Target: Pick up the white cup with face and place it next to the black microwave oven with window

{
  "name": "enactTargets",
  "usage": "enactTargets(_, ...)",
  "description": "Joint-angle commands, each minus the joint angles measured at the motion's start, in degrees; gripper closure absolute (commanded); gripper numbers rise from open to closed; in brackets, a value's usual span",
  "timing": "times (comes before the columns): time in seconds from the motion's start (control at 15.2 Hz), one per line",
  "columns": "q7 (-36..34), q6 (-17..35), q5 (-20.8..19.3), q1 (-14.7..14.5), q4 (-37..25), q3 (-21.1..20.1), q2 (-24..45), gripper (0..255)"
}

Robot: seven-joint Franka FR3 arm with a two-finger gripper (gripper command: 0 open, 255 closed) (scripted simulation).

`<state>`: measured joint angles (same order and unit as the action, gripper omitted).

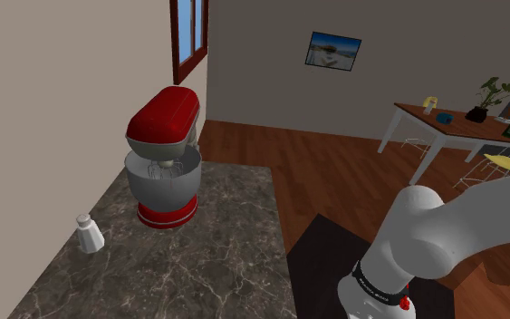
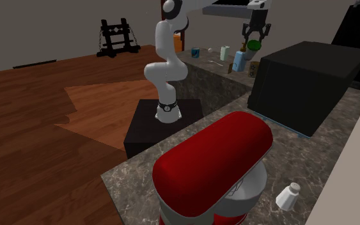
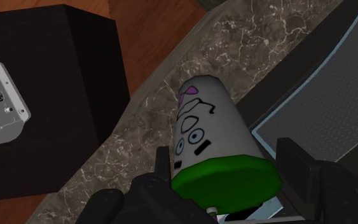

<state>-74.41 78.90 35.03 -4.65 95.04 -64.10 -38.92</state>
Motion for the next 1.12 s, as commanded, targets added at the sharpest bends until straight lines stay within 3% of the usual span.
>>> enactTargets(0.0,0.44,1.26,0.43,-0.55,1.86,0.02,-0.69,255)
enactTargets(1.06,3.39,11.11,4.42,-3.77,15.35,-2.12,-5.26,255)
